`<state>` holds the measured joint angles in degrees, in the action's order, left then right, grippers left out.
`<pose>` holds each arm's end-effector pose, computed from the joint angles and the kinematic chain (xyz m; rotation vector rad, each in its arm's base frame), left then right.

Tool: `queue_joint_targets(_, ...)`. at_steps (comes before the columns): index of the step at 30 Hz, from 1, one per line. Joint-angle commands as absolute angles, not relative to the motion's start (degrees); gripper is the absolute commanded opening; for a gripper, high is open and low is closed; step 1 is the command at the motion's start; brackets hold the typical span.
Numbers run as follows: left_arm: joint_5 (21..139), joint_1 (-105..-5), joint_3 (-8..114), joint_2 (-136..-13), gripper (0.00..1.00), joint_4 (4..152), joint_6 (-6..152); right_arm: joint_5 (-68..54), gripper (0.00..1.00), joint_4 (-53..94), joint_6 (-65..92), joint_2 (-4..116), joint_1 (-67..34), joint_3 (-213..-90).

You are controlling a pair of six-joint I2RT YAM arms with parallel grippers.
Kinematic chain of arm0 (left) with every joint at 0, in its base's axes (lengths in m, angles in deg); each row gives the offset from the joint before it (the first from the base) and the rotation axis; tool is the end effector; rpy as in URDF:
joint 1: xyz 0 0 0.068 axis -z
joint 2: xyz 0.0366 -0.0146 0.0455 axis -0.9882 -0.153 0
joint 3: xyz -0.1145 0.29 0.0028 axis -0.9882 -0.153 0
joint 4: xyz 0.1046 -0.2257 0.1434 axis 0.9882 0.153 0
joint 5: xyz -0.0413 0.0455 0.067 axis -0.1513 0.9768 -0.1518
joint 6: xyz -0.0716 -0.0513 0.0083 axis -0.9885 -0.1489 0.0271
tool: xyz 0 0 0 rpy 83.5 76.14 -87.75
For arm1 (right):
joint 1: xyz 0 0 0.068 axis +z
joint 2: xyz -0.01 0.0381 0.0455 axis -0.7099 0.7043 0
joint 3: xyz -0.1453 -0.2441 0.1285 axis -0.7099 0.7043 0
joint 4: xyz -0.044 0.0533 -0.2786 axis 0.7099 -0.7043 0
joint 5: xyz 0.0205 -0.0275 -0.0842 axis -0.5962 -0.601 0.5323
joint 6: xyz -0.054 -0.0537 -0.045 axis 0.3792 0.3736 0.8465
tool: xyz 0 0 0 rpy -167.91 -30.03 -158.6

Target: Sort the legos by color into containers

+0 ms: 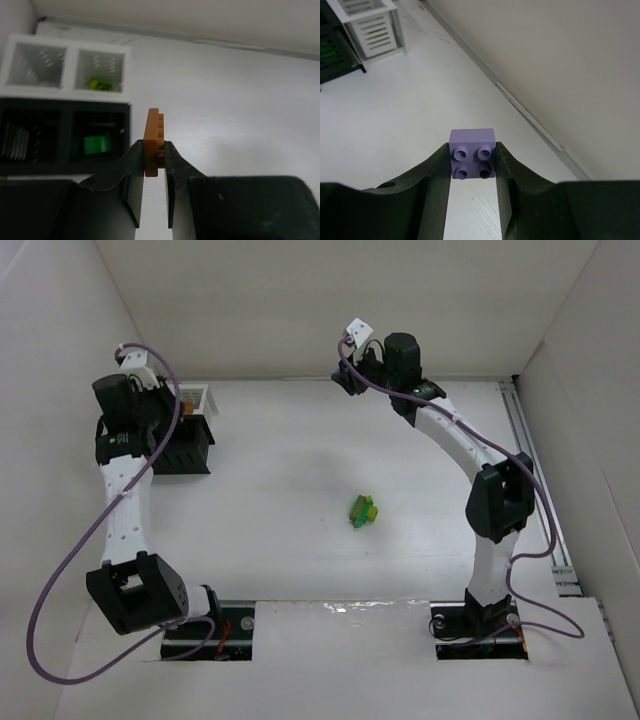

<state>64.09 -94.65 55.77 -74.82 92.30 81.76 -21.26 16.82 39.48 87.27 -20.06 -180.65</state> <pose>0.3557 0.0519 0.4334 0.0458 1.7774 -0.2510 0.4916 0.2630 0.3877 -0.9151 1.5304 0.4126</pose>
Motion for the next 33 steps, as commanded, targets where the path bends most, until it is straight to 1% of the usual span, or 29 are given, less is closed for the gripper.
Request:
queue_joint_targets(1, 71.11, -98.68, 53.98, -74.53, 0.0, 99.44, 86.0, -27.86, 0.0, 23.5, 32.71, 87.86, -20.09, -179.39)
queue_joint_targets(4, 71.11, -103.86, 54.5, -75.14, 0.0, 102.69, 89.34, -29.97, 0.0, 25.97, 31.29, 87.86, -20.61, -177.73)
queue_joint_targets(7, 72.6, -108.7, 58.89, -77.95, 0.0, 105.24, 92.33, -30.5, 0.0, 27.99, 29.88, 87.86, -20.62, -176.58)
queue_joint_targets(11, 73.13, -109.23, 64.42, -80.32, 0.0, 108.31, 96.2, -32.43, 0.0, 30.79, 28.56, 87.86, -21.15, -174.83)
queue_joint_targets(20, 75.51, -109.23, 66.1, -82.17, 0.0, 109.56, 99.02, -33.49, 0.0, 33.62, 26.28, 89.44, -22.19, -174.03)
queue_joint_targets(25, 77.35, -109.23, 66.62, -84.63, 0.0, 105.42, 99.02, -35.95, 0.0, 33.62, 25.75, 89.44, -22.73, -174.56)
queue_joint_targets(29, 75.33, -109.23, 67.94, -87.44, 0.0, 102.61, 97.79, -39.02, 0.0, 33.62, 24.17, 88.91, -22.73, -175.08)
queue_joint_targets(33, 74.72, -109.23, 67.95, -89.81, 0.0, 99.72, 95.78, -38.51, 0.0, 33.62, 24.16, 88.3, -22.12, -175.08)
